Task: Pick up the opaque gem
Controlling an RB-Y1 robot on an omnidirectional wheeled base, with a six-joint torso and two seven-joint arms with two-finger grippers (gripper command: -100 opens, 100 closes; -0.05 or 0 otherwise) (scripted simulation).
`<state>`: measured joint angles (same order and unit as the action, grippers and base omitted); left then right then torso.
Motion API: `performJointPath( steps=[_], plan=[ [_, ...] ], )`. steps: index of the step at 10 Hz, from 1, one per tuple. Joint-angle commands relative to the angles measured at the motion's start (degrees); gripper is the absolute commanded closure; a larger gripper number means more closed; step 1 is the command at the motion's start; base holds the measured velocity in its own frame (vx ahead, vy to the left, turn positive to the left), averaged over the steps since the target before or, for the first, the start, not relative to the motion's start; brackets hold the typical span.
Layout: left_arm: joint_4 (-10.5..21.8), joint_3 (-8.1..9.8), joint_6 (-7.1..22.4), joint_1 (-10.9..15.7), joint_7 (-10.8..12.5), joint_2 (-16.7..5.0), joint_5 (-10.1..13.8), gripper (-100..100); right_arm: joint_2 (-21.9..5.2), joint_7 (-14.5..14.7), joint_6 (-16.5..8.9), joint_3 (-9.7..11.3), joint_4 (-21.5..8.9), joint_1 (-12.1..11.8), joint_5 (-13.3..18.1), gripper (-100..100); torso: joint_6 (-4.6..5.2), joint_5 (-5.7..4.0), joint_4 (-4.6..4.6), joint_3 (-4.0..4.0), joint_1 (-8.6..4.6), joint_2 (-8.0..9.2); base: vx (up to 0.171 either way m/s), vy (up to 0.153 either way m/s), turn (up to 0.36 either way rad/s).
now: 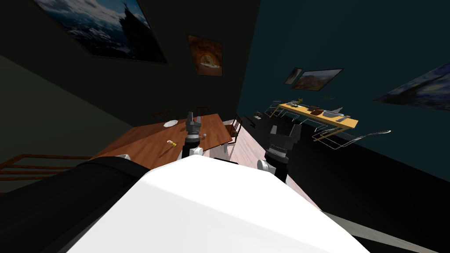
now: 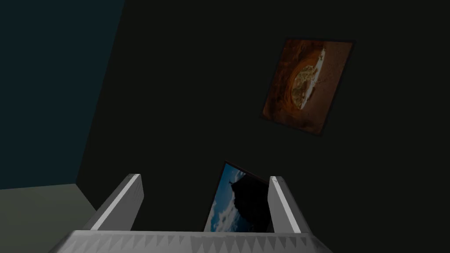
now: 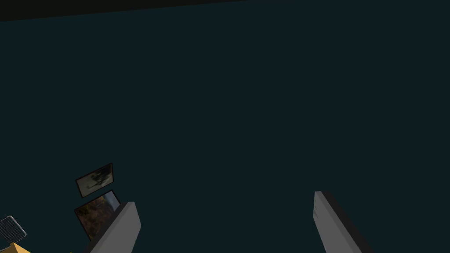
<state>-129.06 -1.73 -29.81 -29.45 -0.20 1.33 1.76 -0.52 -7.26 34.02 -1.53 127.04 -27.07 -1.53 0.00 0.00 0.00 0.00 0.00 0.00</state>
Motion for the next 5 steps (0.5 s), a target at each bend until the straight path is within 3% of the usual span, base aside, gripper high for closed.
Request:
performJointPath(
  steps=[1, 5],
  plan=[
    [0.73, -0.08, 0.25, 0.26, -0.04, -2.25, 0.30, -100, 0.00, 0.00, 0.00, 0.00, 0.00, 0.00, 0.00, 0, 0.00, 0.00, 0.00, 0.00, 0.00, 0.00, -0.048, -0.020, -0.024],
    [4.76, -0.47, 1.49, 1.74, -0.30, -8.57, 2.04, -100, 0.00, 0.00, 0.00, 0.00, 0.00, 0.02, 0.00, 0, 0.01, 0.01, 0.10, 0.27, 0.04, 0.46, -0.109, 0.005, -0.051]
  ],
)
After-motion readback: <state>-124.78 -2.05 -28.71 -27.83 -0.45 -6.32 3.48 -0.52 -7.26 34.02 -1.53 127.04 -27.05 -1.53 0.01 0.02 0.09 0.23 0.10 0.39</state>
